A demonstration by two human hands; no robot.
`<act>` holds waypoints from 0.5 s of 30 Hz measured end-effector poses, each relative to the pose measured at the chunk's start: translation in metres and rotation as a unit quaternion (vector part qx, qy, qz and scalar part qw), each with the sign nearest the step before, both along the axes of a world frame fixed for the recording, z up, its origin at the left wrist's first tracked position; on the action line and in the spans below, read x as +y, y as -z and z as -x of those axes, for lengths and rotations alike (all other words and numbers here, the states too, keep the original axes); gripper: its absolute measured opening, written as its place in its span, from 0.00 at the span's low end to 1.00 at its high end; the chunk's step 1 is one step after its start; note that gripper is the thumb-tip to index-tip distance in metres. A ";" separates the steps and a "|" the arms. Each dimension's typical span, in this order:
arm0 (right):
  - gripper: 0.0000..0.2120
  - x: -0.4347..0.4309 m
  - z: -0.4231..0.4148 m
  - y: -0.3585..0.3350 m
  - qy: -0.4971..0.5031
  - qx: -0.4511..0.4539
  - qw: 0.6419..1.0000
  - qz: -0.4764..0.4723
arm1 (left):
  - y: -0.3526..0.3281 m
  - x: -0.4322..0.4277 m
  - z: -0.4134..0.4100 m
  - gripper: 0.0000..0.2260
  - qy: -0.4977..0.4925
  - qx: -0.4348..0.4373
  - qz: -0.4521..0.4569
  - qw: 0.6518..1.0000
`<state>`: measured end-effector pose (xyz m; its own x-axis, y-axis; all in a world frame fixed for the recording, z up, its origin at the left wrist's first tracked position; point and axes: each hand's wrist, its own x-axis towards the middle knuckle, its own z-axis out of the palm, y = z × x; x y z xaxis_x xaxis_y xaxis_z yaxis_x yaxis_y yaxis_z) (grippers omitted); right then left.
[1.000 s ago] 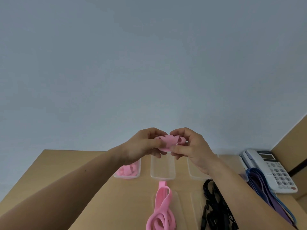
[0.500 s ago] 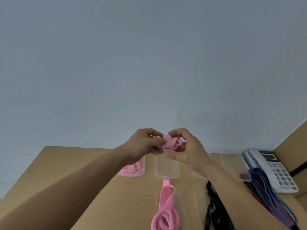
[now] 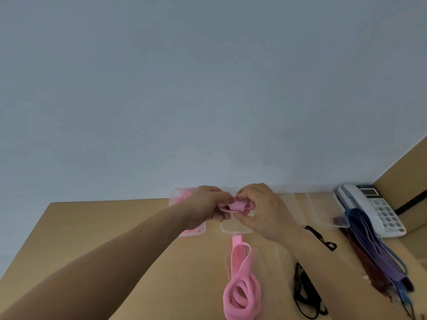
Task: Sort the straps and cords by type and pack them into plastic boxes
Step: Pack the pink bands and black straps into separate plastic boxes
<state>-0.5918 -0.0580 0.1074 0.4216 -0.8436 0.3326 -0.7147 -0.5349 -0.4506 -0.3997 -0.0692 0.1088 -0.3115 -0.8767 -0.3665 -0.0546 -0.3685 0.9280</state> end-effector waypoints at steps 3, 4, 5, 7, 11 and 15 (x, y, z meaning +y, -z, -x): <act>0.13 -0.006 0.012 0.018 0.001 0.012 1.000 -0.022 | 0.019 -0.008 0.013 0.04 0.013 -0.018 -0.018 1.000; 0.13 -0.009 0.017 0.025 -0.002 0.015 0.999 -0.035 | 0.026 -0.011 0.016 0.04 0.014 -0.019 -0.025 0.999; 0.13 -0.014 0.021 0.031 -0.004 0.014 0.999 -0.051 | 0.033 -0.014 0.020 0.04 0.010 -0.018 -0.035 0.999; 0.14 -0.027 0.029 0.044 -0.006 0.007 0.996 -0.084 | 0.046 -0.022 0.025 0.06 -0.009 -0.033 -0.044 0.998; 0.14 -0.065 0.045 0.073 -0.005 0.051 0.994 -0.099 | 0.074 -0.046 0.033 0.07 -0.048 -0.280 0.085 0.955; 0.11 -0.107 0.051 0.100 -0.008 0.095 0.992 -0.081 | 0.097 -0.071 0.036 0.20 0.009 -0.493 0.168 0.853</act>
